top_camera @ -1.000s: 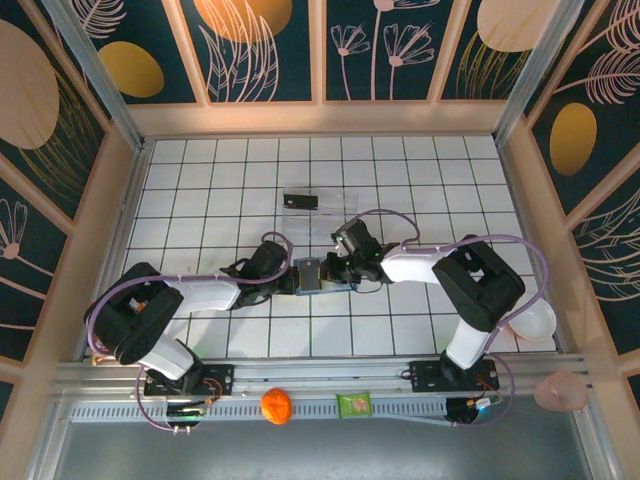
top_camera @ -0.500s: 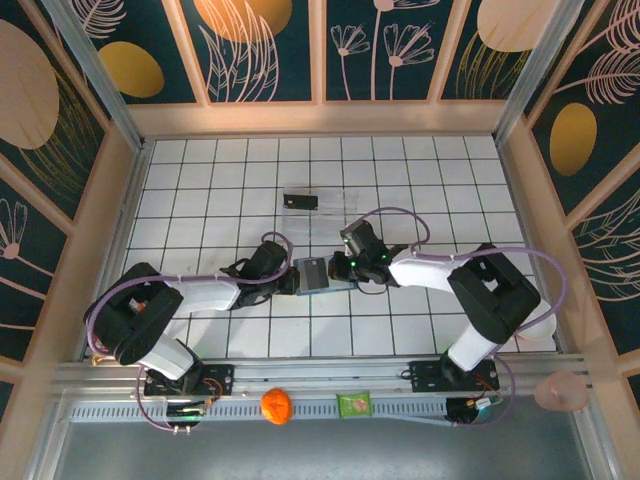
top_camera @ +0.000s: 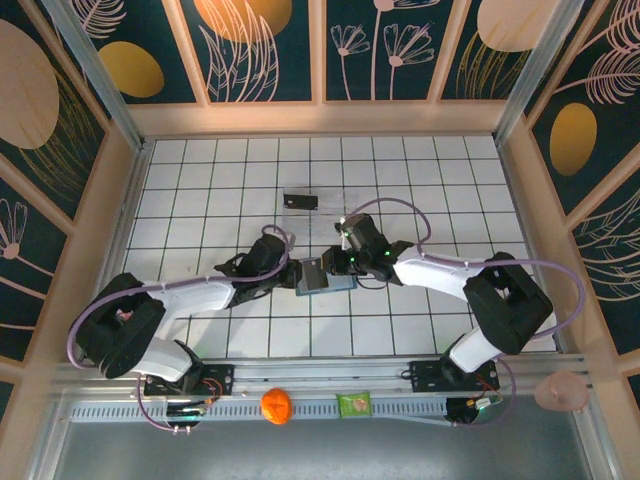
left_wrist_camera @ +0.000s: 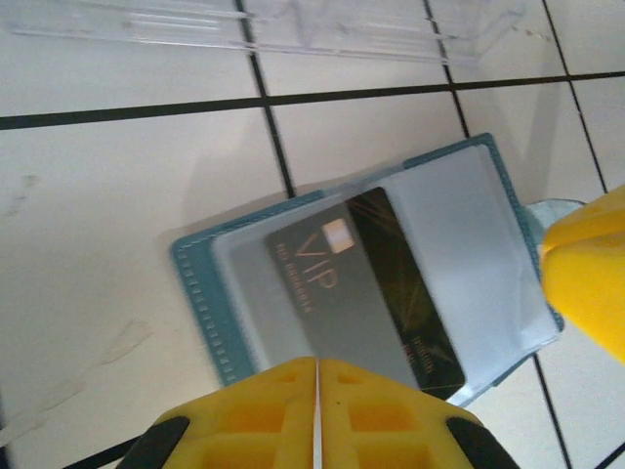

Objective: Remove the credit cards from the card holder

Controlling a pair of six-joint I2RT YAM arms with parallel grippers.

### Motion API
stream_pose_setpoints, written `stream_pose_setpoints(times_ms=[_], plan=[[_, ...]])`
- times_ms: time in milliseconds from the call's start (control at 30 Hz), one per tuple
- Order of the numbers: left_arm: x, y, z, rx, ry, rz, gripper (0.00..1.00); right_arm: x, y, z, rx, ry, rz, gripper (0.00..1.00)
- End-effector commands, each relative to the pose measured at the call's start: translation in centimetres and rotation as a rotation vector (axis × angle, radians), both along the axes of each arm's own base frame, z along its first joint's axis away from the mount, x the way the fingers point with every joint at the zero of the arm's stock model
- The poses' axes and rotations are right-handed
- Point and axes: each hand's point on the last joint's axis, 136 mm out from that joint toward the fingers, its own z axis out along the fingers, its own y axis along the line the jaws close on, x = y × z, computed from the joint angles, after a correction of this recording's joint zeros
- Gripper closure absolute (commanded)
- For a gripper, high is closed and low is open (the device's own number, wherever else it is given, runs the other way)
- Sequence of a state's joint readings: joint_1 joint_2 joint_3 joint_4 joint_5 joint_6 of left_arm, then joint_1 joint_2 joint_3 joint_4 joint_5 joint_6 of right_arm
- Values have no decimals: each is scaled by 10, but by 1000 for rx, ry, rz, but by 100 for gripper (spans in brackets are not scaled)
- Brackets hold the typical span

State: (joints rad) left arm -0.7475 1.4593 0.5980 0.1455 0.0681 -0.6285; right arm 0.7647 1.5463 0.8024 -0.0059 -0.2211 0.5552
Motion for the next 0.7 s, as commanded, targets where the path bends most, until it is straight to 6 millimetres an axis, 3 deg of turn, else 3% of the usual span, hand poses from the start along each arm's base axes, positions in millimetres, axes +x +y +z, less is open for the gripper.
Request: stream_pose_setpoints(times_ms=[0, 200, 400, 667], plan=[[3, -18, -1, -23, 0, -45, 92, 2, 5, -1, -9, 4, 52, 79], [7, -2, -30, 97, 29, 3, 99, 1, 8, -9, -12, 33, 89, 77], [9, 2, -28, 101, 15, 20, 99, 7, 12, -16, 10, 63, 98, 77], [8, 5, -43, 139, 34, 17, 100, 8, 8, -32, 36, 134, 87, 76]])
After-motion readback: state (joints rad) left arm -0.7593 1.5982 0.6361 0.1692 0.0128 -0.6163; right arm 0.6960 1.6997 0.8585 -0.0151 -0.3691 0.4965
